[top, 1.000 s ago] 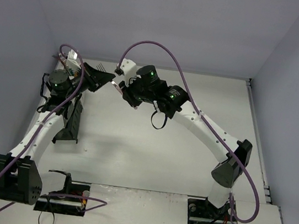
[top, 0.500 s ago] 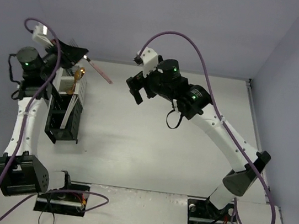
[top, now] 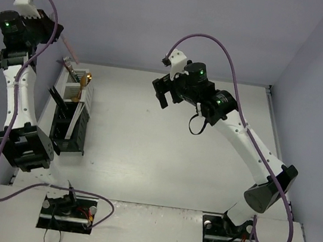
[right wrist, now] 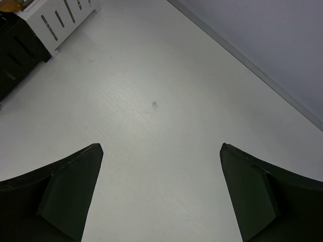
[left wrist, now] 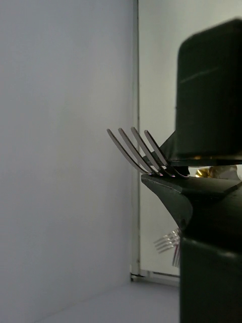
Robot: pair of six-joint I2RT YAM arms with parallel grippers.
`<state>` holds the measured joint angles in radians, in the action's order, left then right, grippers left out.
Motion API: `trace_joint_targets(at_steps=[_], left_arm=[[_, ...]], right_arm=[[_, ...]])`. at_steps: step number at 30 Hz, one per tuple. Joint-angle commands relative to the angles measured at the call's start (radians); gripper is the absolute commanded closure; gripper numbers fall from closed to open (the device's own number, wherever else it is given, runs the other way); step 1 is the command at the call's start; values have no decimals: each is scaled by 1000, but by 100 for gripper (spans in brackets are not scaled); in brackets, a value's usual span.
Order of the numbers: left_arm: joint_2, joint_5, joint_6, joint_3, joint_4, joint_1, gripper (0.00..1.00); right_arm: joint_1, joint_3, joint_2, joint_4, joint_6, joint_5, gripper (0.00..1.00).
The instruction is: Sort the eating utensils into containers
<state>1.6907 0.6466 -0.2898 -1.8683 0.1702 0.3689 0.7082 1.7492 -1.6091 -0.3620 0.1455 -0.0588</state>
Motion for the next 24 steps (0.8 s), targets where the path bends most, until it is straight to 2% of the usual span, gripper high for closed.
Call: trace_joint_targets(at_steps=[1,11,24], left_arm=[[37,-33,126,-36,31,10,100],[105,-73,158,12,-109,7,100],[159,-131,184,26,-203,4,100]], right_arm=[[-5,-4,-1,58,-14,1,0],[-13,-19,-11,58,-9,-10,0],[-13,-12,-27,57,-9,-19,0]])
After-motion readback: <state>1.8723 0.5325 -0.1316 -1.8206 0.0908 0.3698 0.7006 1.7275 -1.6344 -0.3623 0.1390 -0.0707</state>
